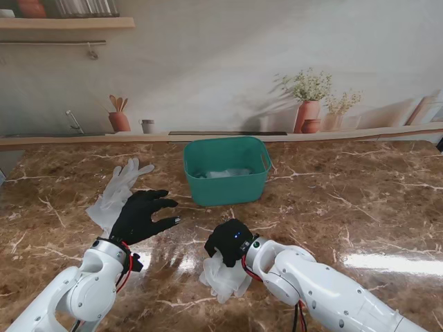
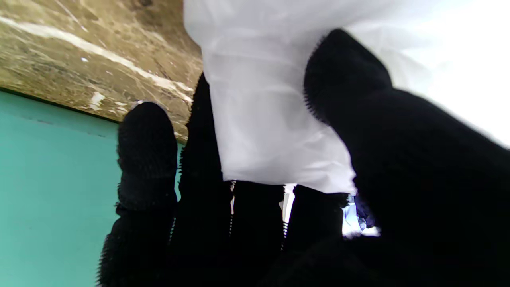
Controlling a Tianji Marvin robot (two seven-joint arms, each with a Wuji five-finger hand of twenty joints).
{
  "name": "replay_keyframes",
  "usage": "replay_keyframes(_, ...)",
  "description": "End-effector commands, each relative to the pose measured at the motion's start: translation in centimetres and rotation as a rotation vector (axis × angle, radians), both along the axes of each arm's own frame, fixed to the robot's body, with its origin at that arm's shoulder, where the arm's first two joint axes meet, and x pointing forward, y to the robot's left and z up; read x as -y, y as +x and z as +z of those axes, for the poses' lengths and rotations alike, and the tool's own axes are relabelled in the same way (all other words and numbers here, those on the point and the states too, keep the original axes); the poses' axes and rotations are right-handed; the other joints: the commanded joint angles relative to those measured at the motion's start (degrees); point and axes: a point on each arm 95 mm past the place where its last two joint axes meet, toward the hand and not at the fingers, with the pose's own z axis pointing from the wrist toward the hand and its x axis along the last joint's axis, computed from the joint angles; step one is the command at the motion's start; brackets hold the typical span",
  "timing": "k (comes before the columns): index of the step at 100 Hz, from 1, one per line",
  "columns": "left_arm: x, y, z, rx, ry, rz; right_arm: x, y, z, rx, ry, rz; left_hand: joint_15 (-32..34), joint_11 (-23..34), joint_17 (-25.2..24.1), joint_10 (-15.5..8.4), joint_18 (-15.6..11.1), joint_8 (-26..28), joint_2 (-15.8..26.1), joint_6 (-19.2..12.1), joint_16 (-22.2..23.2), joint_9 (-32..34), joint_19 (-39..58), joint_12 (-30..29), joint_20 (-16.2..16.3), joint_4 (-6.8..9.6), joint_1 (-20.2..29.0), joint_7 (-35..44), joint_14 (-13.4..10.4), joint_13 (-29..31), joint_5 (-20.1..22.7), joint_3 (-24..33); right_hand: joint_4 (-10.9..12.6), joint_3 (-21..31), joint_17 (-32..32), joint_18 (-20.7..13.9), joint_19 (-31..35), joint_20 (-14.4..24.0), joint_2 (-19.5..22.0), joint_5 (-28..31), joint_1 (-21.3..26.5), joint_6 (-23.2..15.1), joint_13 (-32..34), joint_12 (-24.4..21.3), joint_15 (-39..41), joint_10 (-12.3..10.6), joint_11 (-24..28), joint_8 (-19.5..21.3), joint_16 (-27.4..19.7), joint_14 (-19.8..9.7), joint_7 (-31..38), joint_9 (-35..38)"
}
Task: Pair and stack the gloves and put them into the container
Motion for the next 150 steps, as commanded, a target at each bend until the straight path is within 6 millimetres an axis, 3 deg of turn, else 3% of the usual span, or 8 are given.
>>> replay_keyframes(1,0.1,-0.2,-0.3,-0.007,-0.003,-0.002,0.3,-0.2,-0.8,-0.016,0.02,-0.011,-1.1,-0.9,-0.9,-1.5,-0.3,-0.2,2.2,-0.5,-0.7,1.1,-0.6,-0.7,-0.3,1.72,0.6,-0.1,-2.6,0.1,0.0,-2.0,-0.7,2.3,1.3,-0.1,3.5,0.1,-1.8,2.9,4.0,-0.5,3.4,2.1,3.3,-1.8,2.9,2.1,2.5,-0.1,3.0,2.8)
replay_keyframes(48,0.2,-0.1,-0.3,-0.009,-0.002,-0.004,2.3,2.1,1.3,0.106,0.225,-0.151,-1.2,-1.0,-1.0,-1.5,-0.5,-0.1,2.4,-0.6,-0.7,1.1,-1.4,-0.7,-0.6,1.76,0.8,0.1,-2.7,0.1,0.2,-2.3,0.1,2.5,-2.8,-0.6,2.2,-0.3,0.7,2.7,4.3,-0.4,0.1,5.8,4.4,-2.4,4.2,4.3,5.7,-0.5,3.4,0.7)
replay_keyframes(83,0.5,0.0,-0.4,-0.011,-0.005,-0.012,5.1,-0.2,-0.1,0.136,0.181,-0.14,-1.1,-0.9,-0.8,-1.5,-0.5,-0.1,2.5,-0.7,-0.6,1.1,-1.5,-0.6,-0.4,1.8,1.0,0.1,-2.7,0.1,0.2,-2.3,-0.9,3.2,-8.5,-0.7,-1.3,0.1,0.5,2.1,1.7,-1.6,-5.4,6.2,-0.2,-2.7,2.0,5.8,6.9,-1.5,1.8,-4.1)
replay_keyframes(108,0.5,0.1,-0.4,-0.007,-0.002,-0.019,5.9,-2.0,-1.3,0.108,0.145,-0.147,-1.1,-0.8,-0.8,-1.5,-0.5,-0.1,2.6,-0.5,-0.6,1.0,-1.4,-0.6,-0.4,1.8,1.3,0.1,-2.7,0.0,0.1,-2.1,-1.1,3.2,-25.5,-0.2,-20.7,-1.0,1.3,-3.6,-4.9,-2.8,-28.3,-12.3,-19.6,1.1,-10.6,4.8,-6.0,-0.2,-4.7,-28.0)
replay_keyframes(119,0.5,0.1,-0.4,-0.007,-0.002,-0.018,6.4,-2.3,-1.3,0.045,0.149,-0.151,-1.1,-0.9,-0.8,-1.5,-0.5,-0.1,2.6,-0.5,-0.7,0.9,-1.3,-0.6,-0.3,1.79,1.2,0.0,-2.8,0.0,0.0,-2.0,-0.4,-3.1,-27.4,0.6,-25.2,-1.8,7.9,-8.6,-14.5,-0.4,-32.1,-16.9,-22.7,2.1,-13.3,-6.3,-10.1,2.0,-4.1,-31.7)
replay_keyframes(134,0.5,0.1,-0.3,-0.009,-0.002,-0.021,6.8,-2.4,-1.0,-0.055,0.149,-0.128,-1.1,-0.9,-0.8,-1.7,-0.5,-0.1,2.6,-0.6,-0.7,1.0,-1.3,-0.6,-0.3,1.76,1.2,0.0,-2.8,0.0,-0.1,-2.0,4.6,-9.7,-29.3,1.9,-29.7,-4.1,15.5,-9.0,-21.8,2.7,-36.2,-21.2,-26.5,3.1,-17.7,-7.7,-14.0,4.2,-9.3,-35.2)
replay_keyframes(144,0.5,0.1,-0.3,-0.009,-0.004,-0.024,6.8,-2.4,-1.2,-0.123,0.137,-0.107,-1.2,-1.0,-0.8,-1.6,-0.5,-0.1,2.7,-0.6,-0.7,0.9,-1.3,-0.7,-0.3,1.76,1.1,0.0,-2.8,0.1,-0.1,-2.1,9.0,-7.5,-29.7,4.6,-32.0,-6.1,13.2,-9.7,-23.8,4.1,-38.3,-23.7,-27.6,3.8,-19.5,-6.1,-16.1,6.0,-11.9,-37.4)
replay_keyframes(150,0.5,0.2,-0.3,-0.007,-0.005,-0.025,6.8,-2.4,-1.4,-0.165,0.123,-0.1,-1.2,-0.9,-0.8,-1.7,-0.5,-0.1,2.7,-0.5,-0.7,1.0,-1.3,-0.7,-0.3,1.75,1.0,0.0,-2.8,0.1,-0.1,-2.1,8.1,-4.3,-29.1,5.7,-32.5,-7.9,9.2,-10.8,-25.5,4.7,-38.9,-25.1,-27.8,4.5,-20.2,-5.0,-17.0,6.8,-13.3,-38.6)
